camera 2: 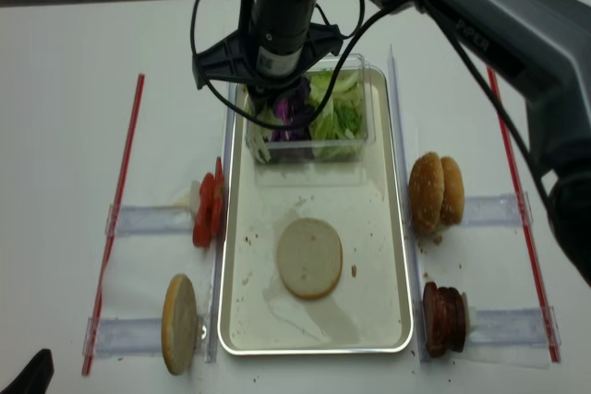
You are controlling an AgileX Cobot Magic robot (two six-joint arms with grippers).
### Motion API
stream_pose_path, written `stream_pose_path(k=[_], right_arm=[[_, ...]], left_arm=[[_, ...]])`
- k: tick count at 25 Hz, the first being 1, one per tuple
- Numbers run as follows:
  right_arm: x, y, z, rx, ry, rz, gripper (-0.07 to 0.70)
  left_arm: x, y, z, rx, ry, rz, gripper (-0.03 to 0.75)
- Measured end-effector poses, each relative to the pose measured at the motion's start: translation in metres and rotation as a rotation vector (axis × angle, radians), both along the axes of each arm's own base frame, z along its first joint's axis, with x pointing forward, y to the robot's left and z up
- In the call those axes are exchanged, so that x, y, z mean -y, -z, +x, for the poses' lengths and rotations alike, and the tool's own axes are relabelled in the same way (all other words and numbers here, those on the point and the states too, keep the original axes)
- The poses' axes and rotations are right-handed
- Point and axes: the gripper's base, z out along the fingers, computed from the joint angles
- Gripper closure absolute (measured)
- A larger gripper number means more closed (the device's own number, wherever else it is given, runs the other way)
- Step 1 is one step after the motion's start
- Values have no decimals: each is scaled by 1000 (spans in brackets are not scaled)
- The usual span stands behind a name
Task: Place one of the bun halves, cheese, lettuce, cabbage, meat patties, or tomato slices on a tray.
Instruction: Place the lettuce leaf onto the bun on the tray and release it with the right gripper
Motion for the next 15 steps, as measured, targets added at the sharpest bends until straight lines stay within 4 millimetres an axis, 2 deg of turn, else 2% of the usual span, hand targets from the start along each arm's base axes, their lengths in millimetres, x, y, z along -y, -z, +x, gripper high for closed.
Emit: stream_pose_path(k=[6, 9, 15], right_arm=[[13, 4, -24, -46, -16, -43, 520], [12, 10, -35, -59, -52, -69, 520], [9, 38, -54, -122, -98, -145, 520]], left_arm=[[0, 0, 0, 0, 0, 0, 260], [0, 0, 0, 0, 0, 0, 260], [0, 0, 0, 0, 0, 0, 260]])
